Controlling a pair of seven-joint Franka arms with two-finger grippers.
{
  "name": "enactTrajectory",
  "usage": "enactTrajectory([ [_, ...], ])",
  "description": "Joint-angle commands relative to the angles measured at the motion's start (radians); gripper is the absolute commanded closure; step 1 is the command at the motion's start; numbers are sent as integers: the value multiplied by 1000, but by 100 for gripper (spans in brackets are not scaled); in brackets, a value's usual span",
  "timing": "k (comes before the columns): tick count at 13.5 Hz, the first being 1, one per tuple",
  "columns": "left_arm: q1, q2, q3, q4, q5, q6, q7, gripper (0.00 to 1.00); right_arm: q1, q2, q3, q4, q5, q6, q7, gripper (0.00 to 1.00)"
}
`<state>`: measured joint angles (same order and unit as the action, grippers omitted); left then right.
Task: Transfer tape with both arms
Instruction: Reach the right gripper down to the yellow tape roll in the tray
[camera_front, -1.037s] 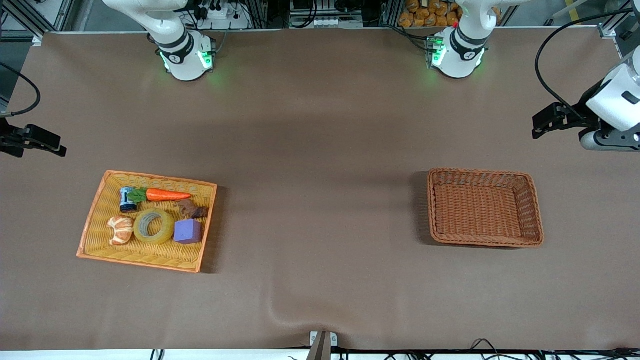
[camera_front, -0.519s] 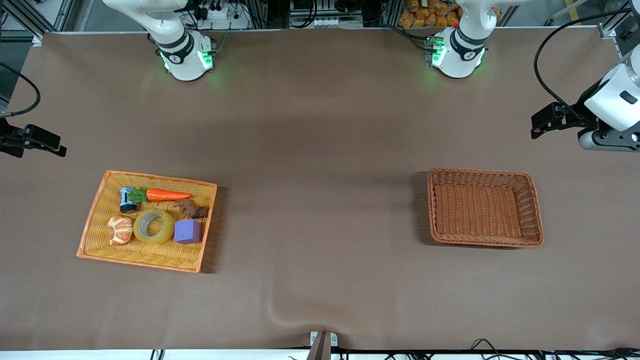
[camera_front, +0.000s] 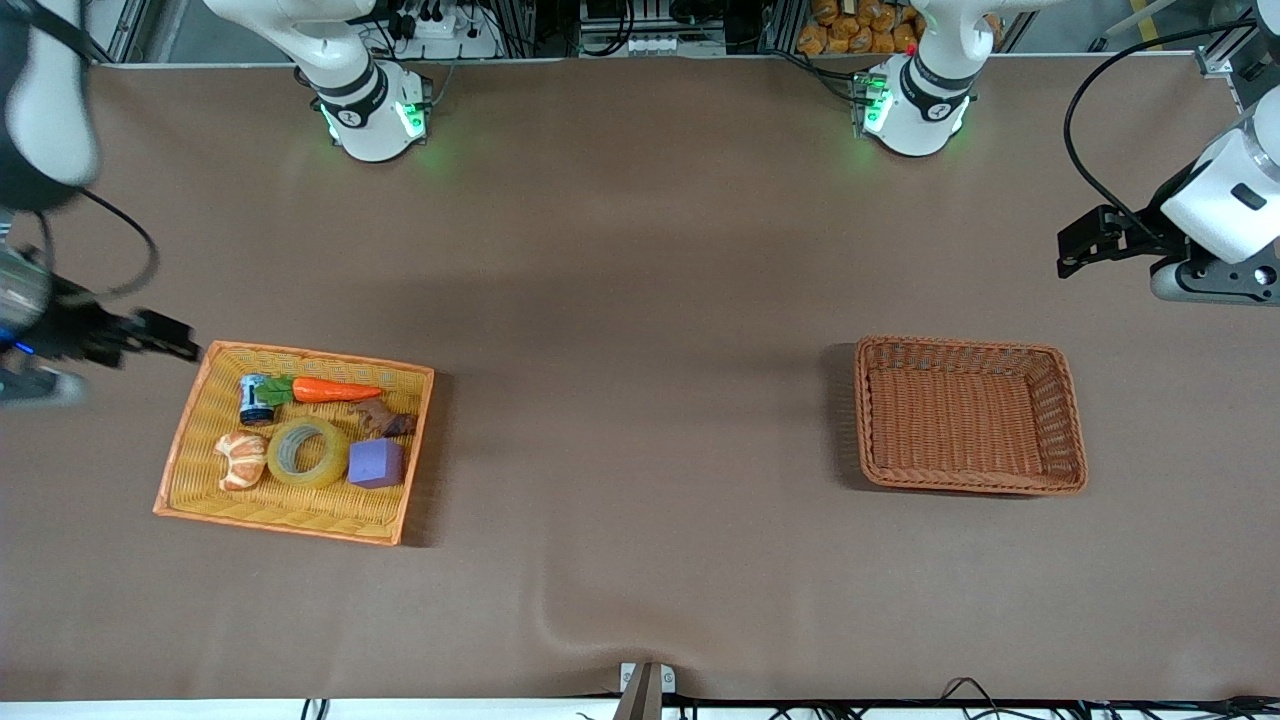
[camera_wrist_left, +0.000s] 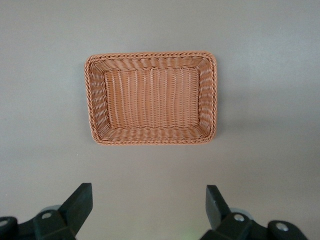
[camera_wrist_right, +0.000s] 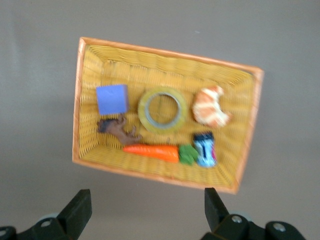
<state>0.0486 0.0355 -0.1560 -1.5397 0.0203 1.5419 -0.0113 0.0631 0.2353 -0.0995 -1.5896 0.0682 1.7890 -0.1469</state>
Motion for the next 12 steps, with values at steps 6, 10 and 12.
enactTrajectory([
  [6,-4,24,-8,13,12,4,7,0,44,315,-5,11,15,230,-288,0],
  [10,-3,24,-8,15,13,4,7,0,38,410,-5,-13,16,263,-312,12],
  [12,-4,24,-8,15,13,4,7,0,35,410,-5,-41,51,265,-312,15],
])
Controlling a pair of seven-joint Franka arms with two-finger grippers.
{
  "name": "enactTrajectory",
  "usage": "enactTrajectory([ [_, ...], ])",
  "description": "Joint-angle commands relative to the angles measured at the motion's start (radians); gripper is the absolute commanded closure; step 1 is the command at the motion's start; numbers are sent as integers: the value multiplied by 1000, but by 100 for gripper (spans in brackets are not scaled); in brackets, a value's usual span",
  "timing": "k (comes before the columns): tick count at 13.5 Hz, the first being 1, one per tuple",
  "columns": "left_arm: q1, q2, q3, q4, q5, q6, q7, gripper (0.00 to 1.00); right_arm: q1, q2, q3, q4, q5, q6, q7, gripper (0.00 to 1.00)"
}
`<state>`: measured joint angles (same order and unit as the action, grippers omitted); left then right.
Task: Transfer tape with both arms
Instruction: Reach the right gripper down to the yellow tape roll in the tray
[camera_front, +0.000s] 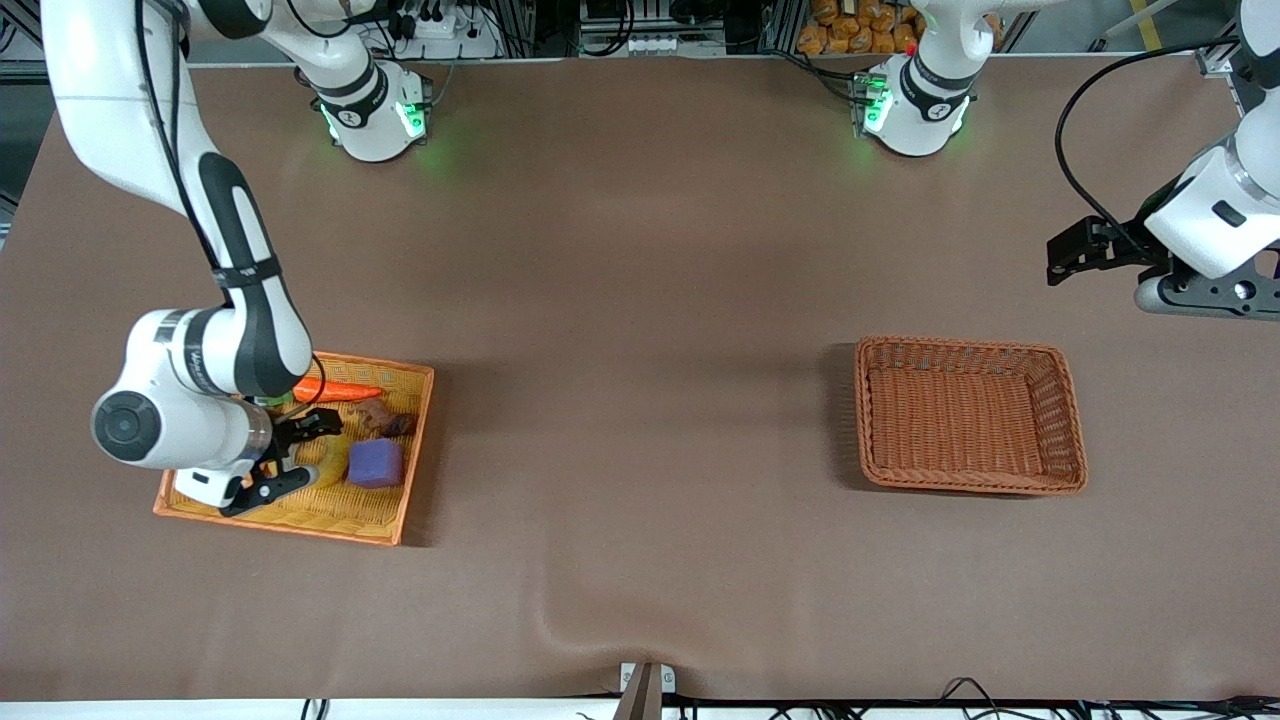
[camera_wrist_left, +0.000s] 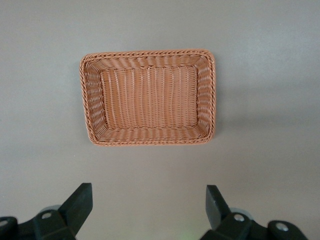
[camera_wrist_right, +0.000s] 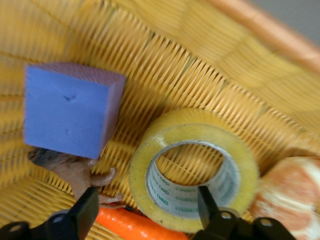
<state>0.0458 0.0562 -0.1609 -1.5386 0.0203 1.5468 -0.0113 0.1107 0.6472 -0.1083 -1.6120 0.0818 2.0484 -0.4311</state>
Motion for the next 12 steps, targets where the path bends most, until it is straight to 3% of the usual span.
enactTrajectory([
  [1,0,4,-3,14,13,-1,7,0,-14,2,4,-26,45,7,-31,17],
  [3,0,4,-3,14,15,-1,7,0,-14,35,6,-26,61,30,-37,28],
  [4,-1,4,-3,14,16,-1,8,0,-10,43,4,-26,61,47,-52,45],
  [6,-1,4,-3,14,15,-1,7,0,-14,45,6,-25,61,41,-67,98],
  [9,-1,4,-3,14,16,-1,8,0,-6,20,6,-14,61,0,-60,100],
  [12,-3,4,-3,14,15,-1,7,0,7,-75,7,32,61,-105,-54,100],
])
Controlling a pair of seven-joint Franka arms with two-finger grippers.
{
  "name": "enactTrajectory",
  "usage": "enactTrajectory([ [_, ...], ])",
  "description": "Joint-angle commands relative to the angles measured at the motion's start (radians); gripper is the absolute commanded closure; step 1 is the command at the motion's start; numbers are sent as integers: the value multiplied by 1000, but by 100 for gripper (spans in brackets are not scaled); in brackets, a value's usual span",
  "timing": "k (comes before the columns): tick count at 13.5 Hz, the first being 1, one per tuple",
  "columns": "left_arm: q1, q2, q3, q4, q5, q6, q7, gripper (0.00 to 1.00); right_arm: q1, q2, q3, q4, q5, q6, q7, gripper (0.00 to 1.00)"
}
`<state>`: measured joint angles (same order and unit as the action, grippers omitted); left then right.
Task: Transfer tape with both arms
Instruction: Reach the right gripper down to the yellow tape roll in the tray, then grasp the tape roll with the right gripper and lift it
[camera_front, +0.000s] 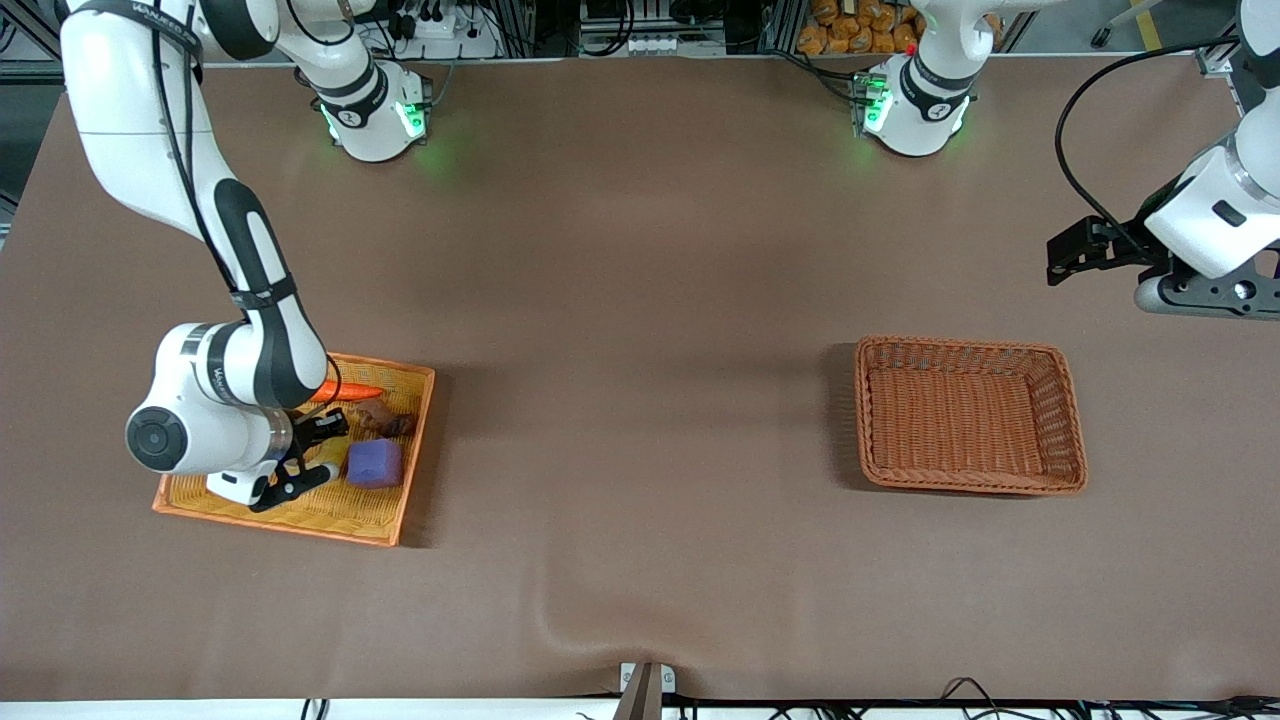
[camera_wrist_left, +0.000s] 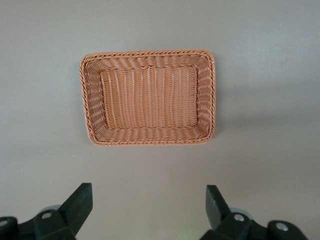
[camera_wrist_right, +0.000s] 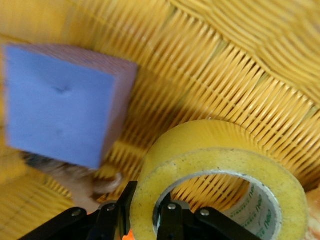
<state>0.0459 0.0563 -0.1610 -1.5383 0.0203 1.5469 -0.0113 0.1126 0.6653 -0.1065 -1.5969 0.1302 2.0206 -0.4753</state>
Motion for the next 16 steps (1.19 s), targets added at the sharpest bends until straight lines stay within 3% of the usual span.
enactTrajectory([
  [1,-3,5,-3,14,13,1,7,0,13,-127,7,35,14,-109,-6,100],
  [3,-3,8,-3,12,15,4,7,0,56,-176,13,66,31,-140,70,100],
  [6,-3,13,-3,12,16,9,7,0,198,-165,31,156,78,-148,313,100],
  [10,-3,14,-3,12,12,10,7,0,434,5,42,374,80,-83,728,100],
  [16,-15,76,-5,3,9,65,2,0,616,247,80,396,75,255,994,100],
])
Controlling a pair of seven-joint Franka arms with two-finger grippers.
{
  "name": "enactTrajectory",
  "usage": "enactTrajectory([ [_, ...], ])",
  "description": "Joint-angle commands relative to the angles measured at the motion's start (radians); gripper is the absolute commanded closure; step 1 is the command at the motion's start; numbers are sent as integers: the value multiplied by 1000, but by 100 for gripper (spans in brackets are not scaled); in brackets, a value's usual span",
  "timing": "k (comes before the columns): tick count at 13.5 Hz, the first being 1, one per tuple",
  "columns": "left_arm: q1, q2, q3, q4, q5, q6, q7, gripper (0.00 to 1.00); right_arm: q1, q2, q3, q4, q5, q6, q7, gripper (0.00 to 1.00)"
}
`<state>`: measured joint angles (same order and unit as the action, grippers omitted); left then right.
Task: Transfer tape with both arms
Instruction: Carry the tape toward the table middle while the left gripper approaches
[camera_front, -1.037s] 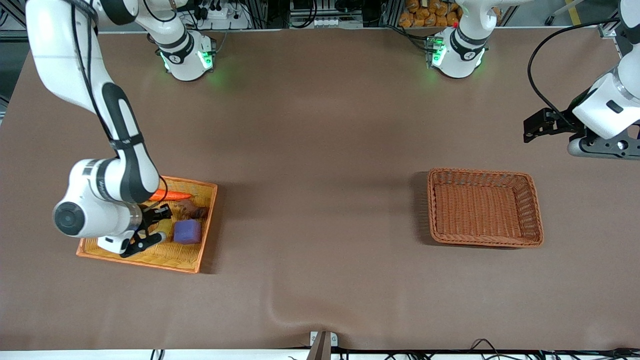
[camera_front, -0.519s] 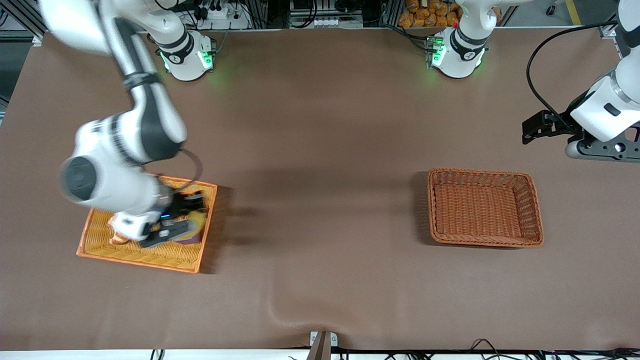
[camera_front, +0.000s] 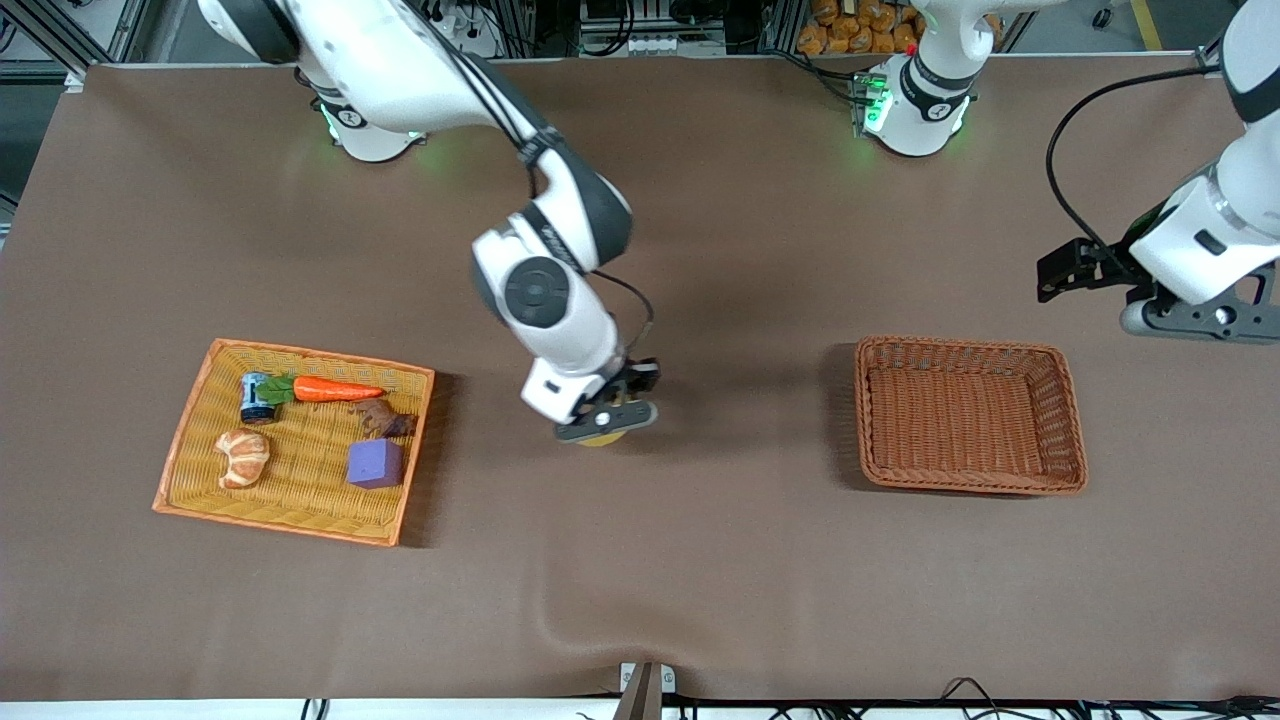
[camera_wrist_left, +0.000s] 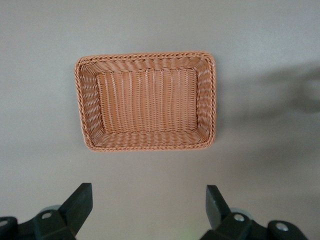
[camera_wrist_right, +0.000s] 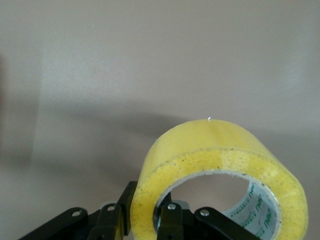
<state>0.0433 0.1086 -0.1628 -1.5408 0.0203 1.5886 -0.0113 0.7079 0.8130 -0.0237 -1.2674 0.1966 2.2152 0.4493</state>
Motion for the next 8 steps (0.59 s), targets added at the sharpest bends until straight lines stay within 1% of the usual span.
enactTrajectory([
  [1,-26,37,-3,5,10,37,-12,0,22,113,-2,63,9,67,71,100],
  [2,-37,46,-3,5,10,47,-47,0,24,124,-2,60,10,69,72,100],
  [3,-61,66,-3,5,10,59,-90,0,25,133,-2,60,9,69,75,94],
  [4,-84,84,-3,4,12,73,-134,0,21,130,-1,60,12,60,77,77],
  [5,-104,107,-3,4,12,91,-180,0,10,115,-1,60,17,49,77,48],
  [6,-130,127,-3,4,13,111,-224,0,2,95,-1,60,17,19,77,0],
  [8,-172,164,-3,5,20,155,-295,0,-20,49,-5,66,14,-93,71,0],
])
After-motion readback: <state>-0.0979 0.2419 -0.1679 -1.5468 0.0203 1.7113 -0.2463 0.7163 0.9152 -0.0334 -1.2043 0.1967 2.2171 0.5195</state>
